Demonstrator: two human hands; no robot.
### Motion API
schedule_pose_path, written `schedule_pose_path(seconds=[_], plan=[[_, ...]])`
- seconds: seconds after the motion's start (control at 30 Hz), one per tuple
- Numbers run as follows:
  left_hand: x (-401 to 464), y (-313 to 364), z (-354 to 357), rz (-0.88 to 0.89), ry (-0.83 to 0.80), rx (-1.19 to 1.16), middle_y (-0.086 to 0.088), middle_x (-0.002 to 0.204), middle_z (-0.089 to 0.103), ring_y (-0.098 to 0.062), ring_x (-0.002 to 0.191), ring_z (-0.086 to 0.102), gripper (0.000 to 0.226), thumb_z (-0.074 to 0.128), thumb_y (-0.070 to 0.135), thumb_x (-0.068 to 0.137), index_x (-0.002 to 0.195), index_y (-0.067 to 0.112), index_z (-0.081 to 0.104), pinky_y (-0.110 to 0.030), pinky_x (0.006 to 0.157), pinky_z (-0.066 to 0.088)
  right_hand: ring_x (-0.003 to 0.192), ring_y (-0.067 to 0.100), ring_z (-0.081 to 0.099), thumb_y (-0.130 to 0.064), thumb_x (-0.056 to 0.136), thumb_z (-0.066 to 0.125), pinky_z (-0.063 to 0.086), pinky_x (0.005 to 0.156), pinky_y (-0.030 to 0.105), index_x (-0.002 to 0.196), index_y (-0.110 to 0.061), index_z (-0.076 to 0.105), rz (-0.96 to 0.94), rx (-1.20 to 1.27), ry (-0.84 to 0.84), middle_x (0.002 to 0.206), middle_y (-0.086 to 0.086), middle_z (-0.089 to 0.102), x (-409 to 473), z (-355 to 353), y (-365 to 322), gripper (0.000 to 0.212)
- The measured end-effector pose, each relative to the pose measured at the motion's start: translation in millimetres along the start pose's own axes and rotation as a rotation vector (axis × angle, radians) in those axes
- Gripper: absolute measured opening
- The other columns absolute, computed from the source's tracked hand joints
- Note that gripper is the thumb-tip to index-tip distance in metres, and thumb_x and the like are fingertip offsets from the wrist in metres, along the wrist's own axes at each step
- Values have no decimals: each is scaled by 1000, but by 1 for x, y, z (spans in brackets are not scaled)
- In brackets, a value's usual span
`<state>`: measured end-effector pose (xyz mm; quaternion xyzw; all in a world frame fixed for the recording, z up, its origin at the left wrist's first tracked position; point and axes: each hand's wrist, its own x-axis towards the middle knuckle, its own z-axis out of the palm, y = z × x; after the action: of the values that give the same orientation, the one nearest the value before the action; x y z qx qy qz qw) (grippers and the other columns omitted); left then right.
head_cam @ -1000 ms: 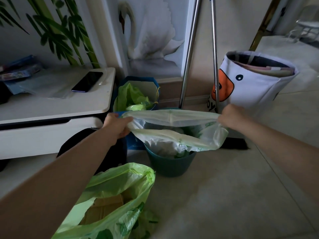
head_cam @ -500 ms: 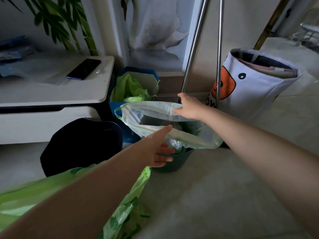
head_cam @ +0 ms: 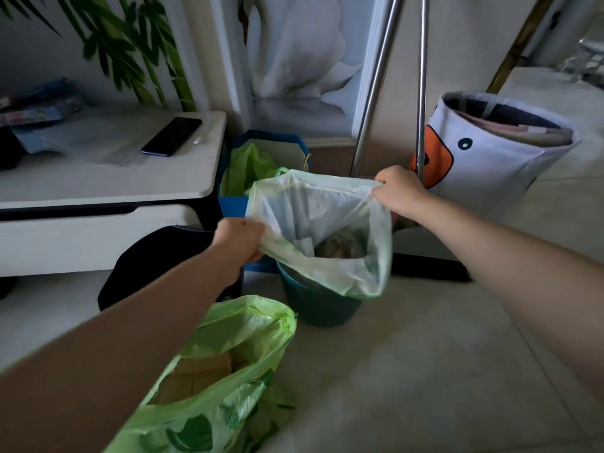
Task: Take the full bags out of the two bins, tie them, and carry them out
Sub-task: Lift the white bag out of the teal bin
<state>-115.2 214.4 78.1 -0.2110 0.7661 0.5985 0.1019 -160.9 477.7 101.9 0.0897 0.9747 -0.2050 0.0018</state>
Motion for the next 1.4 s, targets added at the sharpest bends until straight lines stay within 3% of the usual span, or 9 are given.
schedule_pose_path(seconds=[0.1, 0.17, 0.23, 0.3, 0.5, 0.7, 0.93, 1.23, 1.4], plan=[[4, 14, -28, 54, 58, -17, -15, 79, 60, -25, 65, 57, 8, 63, 11, 83, 77, 8, 64, -34, 61, 51, 52, 28, 47, -1, 81, 49, 28, 36, 24, 49, -8, 40, 13, 71, 52, 49, 6, 42, -7, -18, -10, 34], [4, 20, -42, 72, 84, -9, -14, 79, 61, -23, 63, 57, 7, 68, 12, 82, 80, 7, 65, -28, 53, 51, 46, 20, 55, 0, 84, 47, 30, 28, 15, 51, -8, 43, 47, 188, 68, 48, 6, 50, -11, -34, -16, 34], [1, 24, -53, 78, 104, 1, -11, 75, 59, -20, 58, 54, 8, 69, 12, 82, 81, 6, 65, -22, 45, 49, 55, 24, 69, -1, 84, 45, 44, 36, 14, 57, -6, 50, 83, 332, 71, 54, 11, 61, -16, -47, -23, 28], [-4, 28, -64, 94, 124, 4, -10, 72, 57, -19, 54, 51, 8, 69, 12, 82, 79, 7, 64, -18, 41, 46, 61, 28, 72, -2, 82, 46, 59, 54, 32, 65, -4, 57, 99, 445, 98, 63, 16, 68, -22, -57, -29, 20], [-18, 45, -104, 142, 307, -32, -15, 74, 58, -24, 55, 51, 6, 63, 11, 80, 76, 6, 64, -35, 66, 50, 61, 15, 68, -7, 90, 51, 48, 44, 23, 99, -10, 53, 233, 820, 295, 96, 16, 68, -19, -99, -25, 10], [-35, 75, -134, 166, 339, -92, -9, 69, 57, -15, 38, 56, 17, 63, 8, 84, 70, 15, 58, -17, 35, 46, 50, 13, 68, -6, 86, 57, 51, 45, 24, 90, -8, 57, 215, 833, 366, 96, 20, 68, -28, -142, -31, 5], [-63, 124, -151, 228, 345, -274, -10, 93, 63, -15, 45, 67, 13, 53, 5, 92, 105, 7, 57, -23, 45, 55, 78, 32, 70, -3, 87, 58, 58, 71, 37, 65, -16, 53, 149, 944, 483, 96, 20, 66, -59, -193, -54, 26], [-120, 175, -163, 352, 329, -323, -9, 79, 68, -15, 64, 71, 16, 56, 7, 92, 78, 16, 58, -30, 71, 59, 68, 29, 69, -3, 89, 52, 60, 71, 40, 63, -14, 54, 81, 907, 587, 85, 20, 66, -102, -255, -56, 28], [-151, 180, -162, 376, 383, -232, -10, 71, 64, -22, 55, 59, 10, 55, 9, 91, 95, 8, 64, -31, 58, 53, 57, 22, 64, -3, 90, 52, 59, 63, 33, 63, -13, 54, 57, 877, 635, 79, 19, 64, -137, -269, -47, 28]])
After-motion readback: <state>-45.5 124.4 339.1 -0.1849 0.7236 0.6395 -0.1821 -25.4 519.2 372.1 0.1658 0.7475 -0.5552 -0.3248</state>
